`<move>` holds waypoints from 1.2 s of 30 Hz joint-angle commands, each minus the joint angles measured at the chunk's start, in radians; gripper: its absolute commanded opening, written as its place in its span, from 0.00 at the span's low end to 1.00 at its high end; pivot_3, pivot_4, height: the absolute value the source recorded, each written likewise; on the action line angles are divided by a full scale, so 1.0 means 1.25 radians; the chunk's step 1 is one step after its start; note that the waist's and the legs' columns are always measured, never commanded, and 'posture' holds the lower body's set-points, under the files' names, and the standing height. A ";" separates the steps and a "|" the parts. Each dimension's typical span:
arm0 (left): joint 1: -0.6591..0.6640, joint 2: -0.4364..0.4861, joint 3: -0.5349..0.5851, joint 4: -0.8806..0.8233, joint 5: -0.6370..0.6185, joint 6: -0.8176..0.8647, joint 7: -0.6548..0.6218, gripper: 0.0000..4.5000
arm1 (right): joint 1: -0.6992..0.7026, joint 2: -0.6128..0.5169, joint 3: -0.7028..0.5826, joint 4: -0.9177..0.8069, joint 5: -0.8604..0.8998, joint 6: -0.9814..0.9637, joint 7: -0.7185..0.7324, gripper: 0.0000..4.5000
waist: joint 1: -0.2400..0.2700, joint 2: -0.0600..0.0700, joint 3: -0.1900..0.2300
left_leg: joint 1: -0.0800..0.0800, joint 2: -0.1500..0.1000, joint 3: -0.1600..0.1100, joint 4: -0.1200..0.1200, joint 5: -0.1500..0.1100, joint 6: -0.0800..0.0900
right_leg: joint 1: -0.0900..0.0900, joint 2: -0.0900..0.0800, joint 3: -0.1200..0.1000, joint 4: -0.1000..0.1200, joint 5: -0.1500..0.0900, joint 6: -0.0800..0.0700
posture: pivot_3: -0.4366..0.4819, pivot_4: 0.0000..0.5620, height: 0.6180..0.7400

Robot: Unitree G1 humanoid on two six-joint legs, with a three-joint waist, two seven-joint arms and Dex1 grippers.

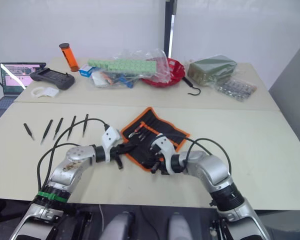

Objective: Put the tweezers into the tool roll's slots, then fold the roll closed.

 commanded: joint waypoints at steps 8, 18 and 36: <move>0.002 -0.017 0.079 0.087 -0.015 -0.060 0.032 0.01 | 0.018 -0.024 -0.002 0.021 -0.022 0.013 -0.003 0.00 | 0.002 0.003 -0.002 | 0.000 0.000 0.000 0.000 0.000 0.000 | 0.000 0.000 0.000 -0.001 -0.001 0.001 | 0.48 0.27 1.00; -0.012 -0.045 0.206 -0.076 -0.223 0.038 0.011 0.01 | -0.019 0.044 -0.135 -0.102 0.139 0.122 -0.001 0.00 | 0.001 0.002 -0.001 | -0.009 0.000 -0.001 0.000 0.000 0.000 | -0.007 0.000 0.000 -0.001 0.001 -0.002 | 0.48 0.27 1.00; 0.030 -0.031 -0.002 -0.062 0.007 0.054 0.110 0.01 | -0.074 0.098 -0.029 0.242 -0.120 -0.405 0.110 0.00 | -0.002 0.003 -0.001 | -0.009 0.000 0.000 -0.004 0.000 -0.001 | -0.008 0.000 0.000 -0.004 0.001 -0.002 | 0.48 0.27 1.00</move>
